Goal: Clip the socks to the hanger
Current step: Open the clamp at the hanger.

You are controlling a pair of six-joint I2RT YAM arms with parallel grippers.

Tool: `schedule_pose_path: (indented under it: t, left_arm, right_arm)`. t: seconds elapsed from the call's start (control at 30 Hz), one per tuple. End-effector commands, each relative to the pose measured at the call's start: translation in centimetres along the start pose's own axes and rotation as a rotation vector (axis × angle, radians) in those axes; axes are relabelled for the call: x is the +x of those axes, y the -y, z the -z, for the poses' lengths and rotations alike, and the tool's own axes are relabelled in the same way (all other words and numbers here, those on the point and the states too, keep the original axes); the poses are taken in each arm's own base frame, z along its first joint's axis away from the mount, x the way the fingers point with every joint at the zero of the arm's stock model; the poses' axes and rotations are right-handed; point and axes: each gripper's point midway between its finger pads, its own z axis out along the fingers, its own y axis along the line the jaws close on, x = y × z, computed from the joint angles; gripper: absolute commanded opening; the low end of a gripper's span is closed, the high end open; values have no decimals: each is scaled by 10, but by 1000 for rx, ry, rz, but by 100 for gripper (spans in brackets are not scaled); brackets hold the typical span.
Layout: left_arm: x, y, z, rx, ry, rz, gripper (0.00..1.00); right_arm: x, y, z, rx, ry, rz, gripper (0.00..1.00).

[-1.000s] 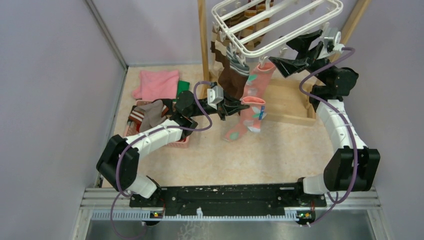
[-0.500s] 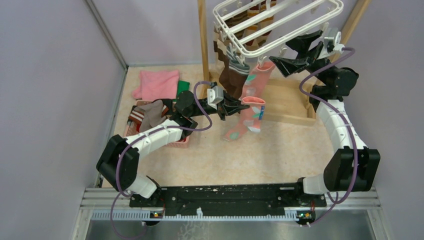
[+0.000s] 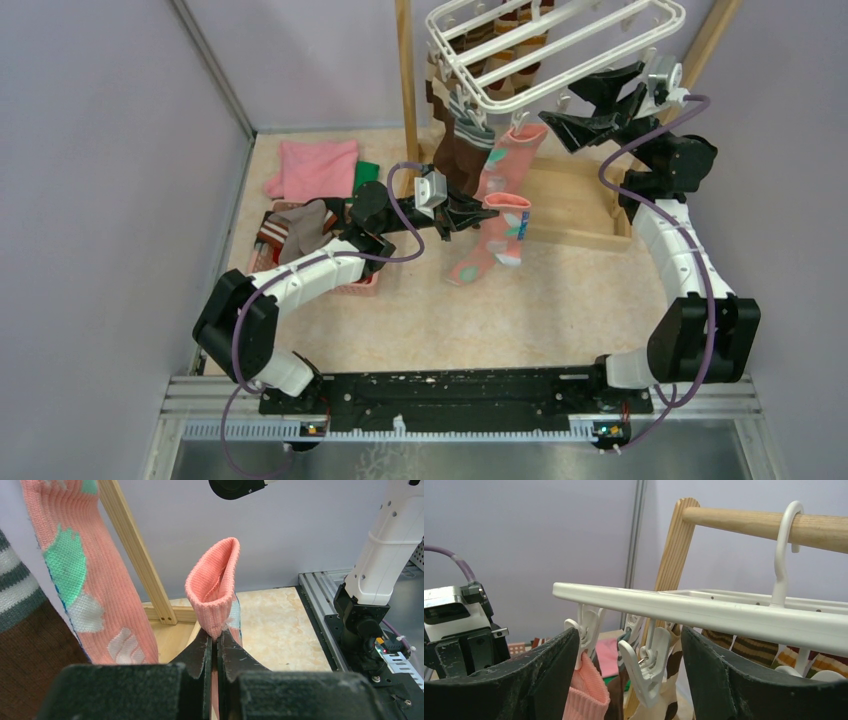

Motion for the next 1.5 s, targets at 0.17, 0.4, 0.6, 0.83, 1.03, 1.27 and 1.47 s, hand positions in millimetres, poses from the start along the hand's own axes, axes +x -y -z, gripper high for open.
schedule_pose_path:
  t: [0.17,0.4,0.6,0.83,1.03,1.27,1.47]
  left_arm:
    - [-26,-4,-3,0,54,-82,0]
    - [-25,-4,-2,-3,52,-83,0]
    - [-27,-4,-2,-2,55,-86,0]
    - [-26,-4,-2,-3,54,-84,0]
    - [-27,-4,-2,-2,54,-84,0]
    - [-28,-4,-2,-7,56,-85,0]
    - [-31,-4,-2,-9,61,-87,0]
  right_arm:
    - [-25,-18,-5,-44,52,56,70]
    - [-27,-19,-5,-44,56,60,67]
    - [-27,-18,-5,-42,53,53,59]
    - [-28,-18,-5,-40,54,51,53]
    - [-27,-17,-6,-39,53,44,42]
    - [-28,-16,-6,-36,53,45,25]
    - [-29,-18,-7,-40,49,42,7]
